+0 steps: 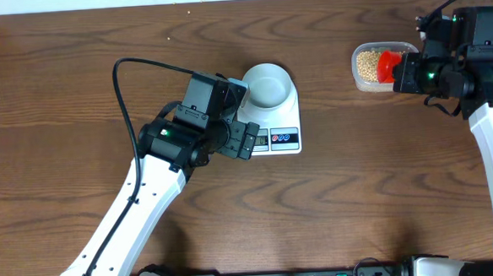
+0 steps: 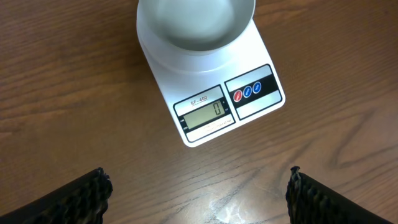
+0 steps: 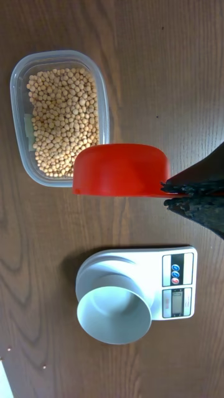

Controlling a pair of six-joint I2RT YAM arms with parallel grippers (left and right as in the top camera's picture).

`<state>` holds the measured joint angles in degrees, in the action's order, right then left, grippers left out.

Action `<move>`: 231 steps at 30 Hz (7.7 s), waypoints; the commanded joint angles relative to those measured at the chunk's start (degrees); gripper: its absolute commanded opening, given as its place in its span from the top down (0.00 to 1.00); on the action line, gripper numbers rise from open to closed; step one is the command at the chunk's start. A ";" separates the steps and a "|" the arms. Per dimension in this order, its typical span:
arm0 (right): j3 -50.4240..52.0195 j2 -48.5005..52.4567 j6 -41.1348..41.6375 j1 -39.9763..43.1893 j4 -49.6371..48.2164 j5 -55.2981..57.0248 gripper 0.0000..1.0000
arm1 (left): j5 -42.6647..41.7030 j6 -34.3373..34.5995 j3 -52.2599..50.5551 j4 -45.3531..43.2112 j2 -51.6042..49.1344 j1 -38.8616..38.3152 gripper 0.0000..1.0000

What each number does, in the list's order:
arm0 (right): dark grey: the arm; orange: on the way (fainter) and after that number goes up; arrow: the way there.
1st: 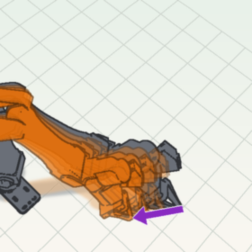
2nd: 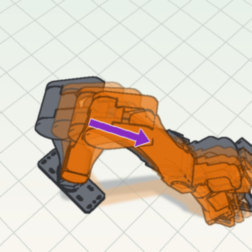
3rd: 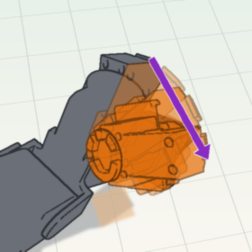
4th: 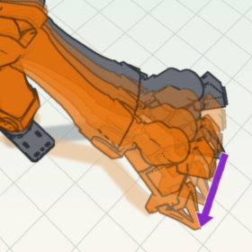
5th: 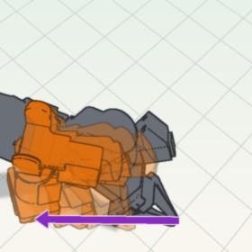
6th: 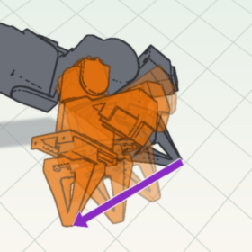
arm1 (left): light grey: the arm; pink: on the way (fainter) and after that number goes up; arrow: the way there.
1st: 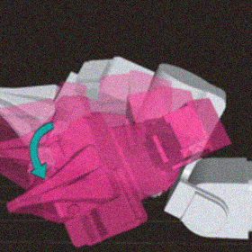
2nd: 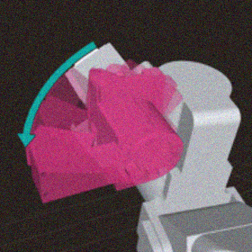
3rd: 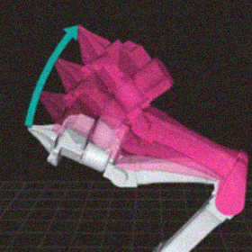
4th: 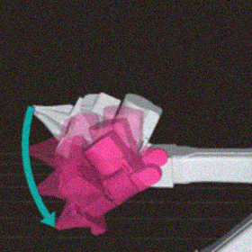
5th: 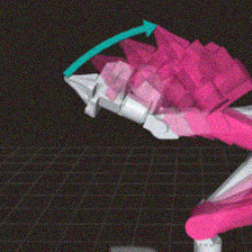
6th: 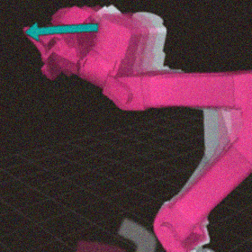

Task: Scoop item into bowl and weigh 50g on scale
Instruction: 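Move the red scoop with the right gripper over the soybean tub, then lower the red scoop into the soybeans with the right gripper, then drag the red scoop through the soybeans to fill it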

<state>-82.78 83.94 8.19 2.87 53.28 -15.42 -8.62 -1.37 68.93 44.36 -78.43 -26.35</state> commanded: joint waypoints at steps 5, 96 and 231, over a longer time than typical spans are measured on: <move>-0.96 -0.63 -2.47 -0.15 0.83 -0.15 0.99 | 0.52 -0.04 -0.46 -0.04 -0.17 0.28 0.07; -16.68 27.74 -12.94 2.40 1.86 18.93 0.99 | 0.52 -0.04 -0.46 -0.02 -0.17 0.28 0.07; -6.29 35.95 -4.22 12.22 -3.48 -15.41 0.99 | 0.52 -0.04 -0.46 -0.02 -0.17 0.28 0.07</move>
<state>-90.26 117.86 4.29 13.82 48.38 -31.33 -8.64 -1.34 68.90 44.36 -78.46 -26.35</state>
